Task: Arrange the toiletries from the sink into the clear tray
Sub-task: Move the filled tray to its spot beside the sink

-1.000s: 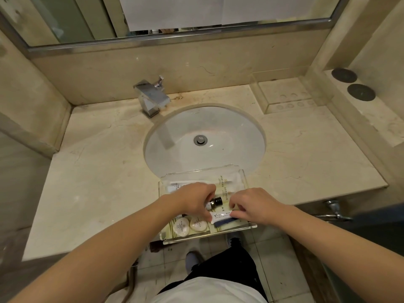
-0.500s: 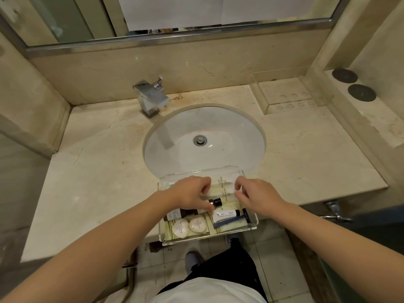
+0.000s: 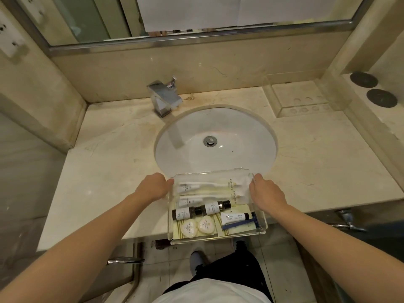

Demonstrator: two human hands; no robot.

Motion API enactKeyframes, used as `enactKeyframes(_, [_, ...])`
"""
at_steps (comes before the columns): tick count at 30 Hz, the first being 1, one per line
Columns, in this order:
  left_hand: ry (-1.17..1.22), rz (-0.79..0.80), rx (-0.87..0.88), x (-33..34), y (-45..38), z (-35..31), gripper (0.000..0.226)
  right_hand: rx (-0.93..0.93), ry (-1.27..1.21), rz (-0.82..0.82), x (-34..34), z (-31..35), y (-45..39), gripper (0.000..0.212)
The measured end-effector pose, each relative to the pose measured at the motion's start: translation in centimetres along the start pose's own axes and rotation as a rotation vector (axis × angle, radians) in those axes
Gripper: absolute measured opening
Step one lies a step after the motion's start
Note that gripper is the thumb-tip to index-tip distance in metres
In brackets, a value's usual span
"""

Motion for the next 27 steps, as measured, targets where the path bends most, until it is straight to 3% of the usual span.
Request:
enactKeyframes(4, [0.109, 0.114, -0.018, 1.8, 0.4, -0.2, 0.036, 0.007, 0.016, -0.002, -0.2, 0.3, -0.2, 0.024])
enactKeyframes(16, [0.306, -0.04, -0.045, 0.7, -2.4, -3.8, 0.035, 0.043, 0.029, -0.031, -3.3, -1.1, -3.1, 0.018])
enactKeyframes(27, [0.347, -0.146, -0.087, 1.1, -7.1, -14.1, 0.027, 0.161, -0.104, -0.046, -9.2, -7.1, -8.8, 0.025])
Point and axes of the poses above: each hand's wrist, its own y-axis away from the middle knuckle, its own x-axis out of the palm, z = x × y, the point moved 10 cm from there along -y, towards the middle knuckle, and after that the axes turned 10 degrees about x, right-handed, at the moved point
